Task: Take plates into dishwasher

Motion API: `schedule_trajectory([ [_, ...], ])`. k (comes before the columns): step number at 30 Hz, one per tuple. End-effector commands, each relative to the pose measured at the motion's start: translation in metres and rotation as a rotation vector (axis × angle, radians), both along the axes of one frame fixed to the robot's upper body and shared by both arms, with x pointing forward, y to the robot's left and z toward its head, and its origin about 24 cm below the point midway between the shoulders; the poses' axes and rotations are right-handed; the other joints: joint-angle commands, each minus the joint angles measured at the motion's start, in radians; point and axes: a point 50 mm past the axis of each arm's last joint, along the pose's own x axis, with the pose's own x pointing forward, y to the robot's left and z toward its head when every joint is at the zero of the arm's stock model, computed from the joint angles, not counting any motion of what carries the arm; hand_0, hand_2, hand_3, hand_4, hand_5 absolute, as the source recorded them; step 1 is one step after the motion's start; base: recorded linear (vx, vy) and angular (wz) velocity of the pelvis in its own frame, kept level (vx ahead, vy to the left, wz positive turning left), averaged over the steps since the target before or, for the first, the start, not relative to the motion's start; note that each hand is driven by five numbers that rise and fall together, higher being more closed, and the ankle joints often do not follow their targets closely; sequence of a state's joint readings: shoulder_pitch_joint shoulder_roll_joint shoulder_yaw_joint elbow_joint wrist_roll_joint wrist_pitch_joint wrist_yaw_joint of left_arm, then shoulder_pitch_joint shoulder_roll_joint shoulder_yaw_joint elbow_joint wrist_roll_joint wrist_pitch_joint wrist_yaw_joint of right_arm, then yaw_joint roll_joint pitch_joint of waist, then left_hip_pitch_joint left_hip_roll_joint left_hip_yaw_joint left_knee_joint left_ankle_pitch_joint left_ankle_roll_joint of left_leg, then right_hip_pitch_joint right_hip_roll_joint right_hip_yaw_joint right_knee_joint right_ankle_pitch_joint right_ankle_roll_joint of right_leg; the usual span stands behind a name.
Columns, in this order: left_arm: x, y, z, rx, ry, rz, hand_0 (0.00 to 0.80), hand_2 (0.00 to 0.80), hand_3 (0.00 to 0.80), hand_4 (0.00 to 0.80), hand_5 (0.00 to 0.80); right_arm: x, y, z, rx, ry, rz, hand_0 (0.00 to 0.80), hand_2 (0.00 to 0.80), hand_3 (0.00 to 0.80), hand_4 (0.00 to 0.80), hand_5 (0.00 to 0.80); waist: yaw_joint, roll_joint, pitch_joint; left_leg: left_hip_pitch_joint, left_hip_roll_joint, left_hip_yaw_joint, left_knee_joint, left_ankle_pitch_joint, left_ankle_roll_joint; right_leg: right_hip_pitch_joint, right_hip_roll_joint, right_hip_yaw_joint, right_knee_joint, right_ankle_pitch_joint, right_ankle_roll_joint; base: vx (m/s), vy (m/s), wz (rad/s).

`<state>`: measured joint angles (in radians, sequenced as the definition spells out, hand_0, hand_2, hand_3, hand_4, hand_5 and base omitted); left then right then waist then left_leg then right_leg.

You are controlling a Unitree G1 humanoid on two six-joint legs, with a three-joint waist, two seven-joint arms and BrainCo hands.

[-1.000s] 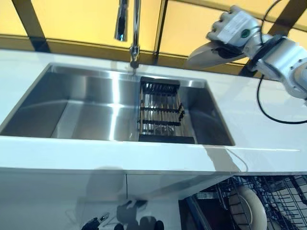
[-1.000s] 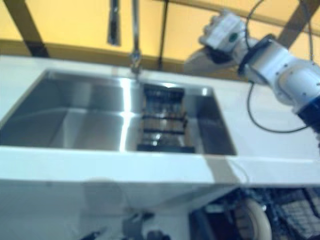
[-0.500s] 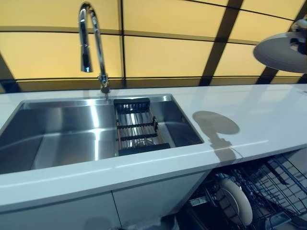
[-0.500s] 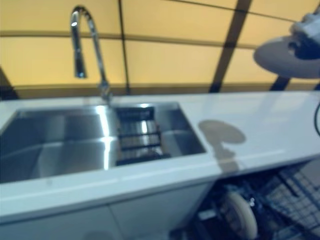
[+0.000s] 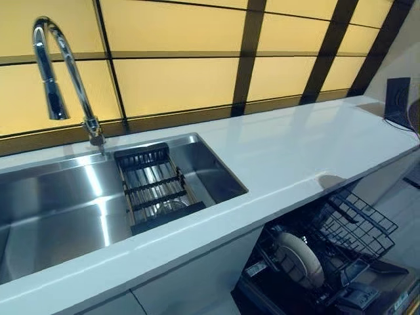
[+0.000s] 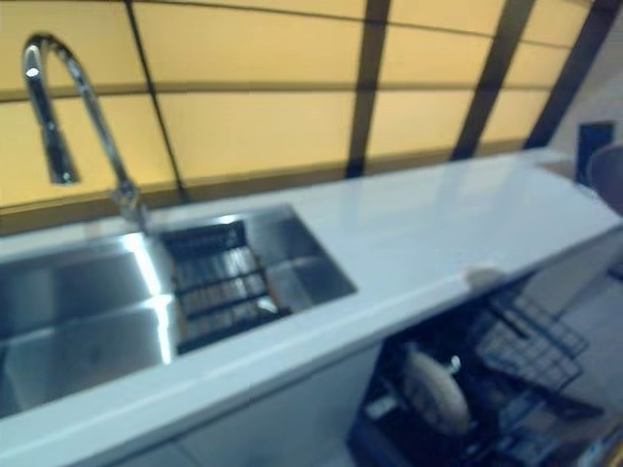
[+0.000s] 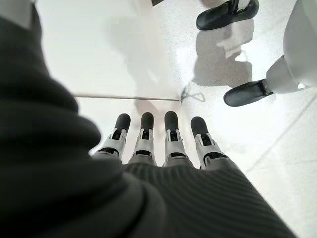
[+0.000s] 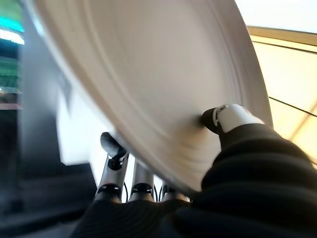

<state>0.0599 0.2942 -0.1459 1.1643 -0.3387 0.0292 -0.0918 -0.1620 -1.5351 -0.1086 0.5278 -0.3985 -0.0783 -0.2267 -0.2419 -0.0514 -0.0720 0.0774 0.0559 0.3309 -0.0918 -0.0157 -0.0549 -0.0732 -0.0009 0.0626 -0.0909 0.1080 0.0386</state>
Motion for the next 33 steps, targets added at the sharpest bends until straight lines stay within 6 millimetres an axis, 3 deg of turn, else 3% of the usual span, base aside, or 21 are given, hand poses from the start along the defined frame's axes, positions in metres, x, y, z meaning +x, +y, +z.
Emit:
schedule_trajectory([
  [1, 0.013, 0.016, 0.006, 0.046, -0.005, -0.059, 0.000, 0.000, 0.000, 0.000, 0.000, -0.012, -0.007, 0.007, 0.133, -0.200, -0.006, 0.800, 0.800, 0.800, 0.800, 0.800, -0.002, -0.010, 0.039, 0.017, -0.005, -0.003, 0.004, -0.089, 0.053, 0.078, 0.020, -0.037, 0.004, -0.079, 0.095, -0.044, -0.109, -0.06],
  [4, 0.020, 0.020, 0.009, 0.052, -0.018, -0.068, 0.000, 0.000, 0.000, 0.000, 0.000, -0.012, -0.007, -0.017, 0.230, -0.182, 0.006, 0.800, 0.800, 0.800, 0.800, 0.800, -0.010, 0.003, 0.056, 0.015, -0.005, 0.012, 0.004, -0.090, 0.058, 0.067, 0.015, -0.040, 0.004, -0.074, 0.097, -0.056, -0.095, -0.14],
  [14, 0.038, 0.020, 0.015, 0.063, -0.083, -0.077, 0.000, 0.000, 0.000, 0.000, 0.000, 0.001, -0.007, -0.064, 0.381, -0.141, -0.025, 0.800, 0.800, 0.800, 0.800, 0.800, -0.022, 0.057, 0.120, -0.016, -0.007, 0.032, 0.004, -0.079, 0.061, 0.019, 0.002, -0.065, 0.008, -0.065, 0.091, -0.059, -0.104, -0.18],
  [23, 0.061, 0.002, 0.018, 0.013, -0.172, -0.093, 0.000, 0.000, 0.000, 0.000, 0.000, 0.020, 0.004, -0.064, 0.395, -0.177, 0.019, 0.800, 0.800, 0.800, 0.800, 0.800, -0.035, 0.139, 0.193, -0.056, -0.014, 0.035, 0.004, -0.063, 0.054, -0.030, -0.010, -0.080, 0.013, -0.066, 0.083, -0.068, -0.025, -0.03],
  [33, 0.068, -0.009, 0.019, -0.022, -0.216, -0.079, 0.000, 0.000, 0.000, 0.000, 0.000, 0.031, 0.023, -0.028, 0.297, -0.255, 0.101, 0.800, 0.800, 0.800, 0.800, 0.800, -0.037, 0.196, 0.238, -0.082, -0.015, 0.046, 0.004, -0.051, 0.045, -0.069, -0.027, -0.102, 0.025, -0.075, 0.080, -0.032, -0.012, -0.02],
])
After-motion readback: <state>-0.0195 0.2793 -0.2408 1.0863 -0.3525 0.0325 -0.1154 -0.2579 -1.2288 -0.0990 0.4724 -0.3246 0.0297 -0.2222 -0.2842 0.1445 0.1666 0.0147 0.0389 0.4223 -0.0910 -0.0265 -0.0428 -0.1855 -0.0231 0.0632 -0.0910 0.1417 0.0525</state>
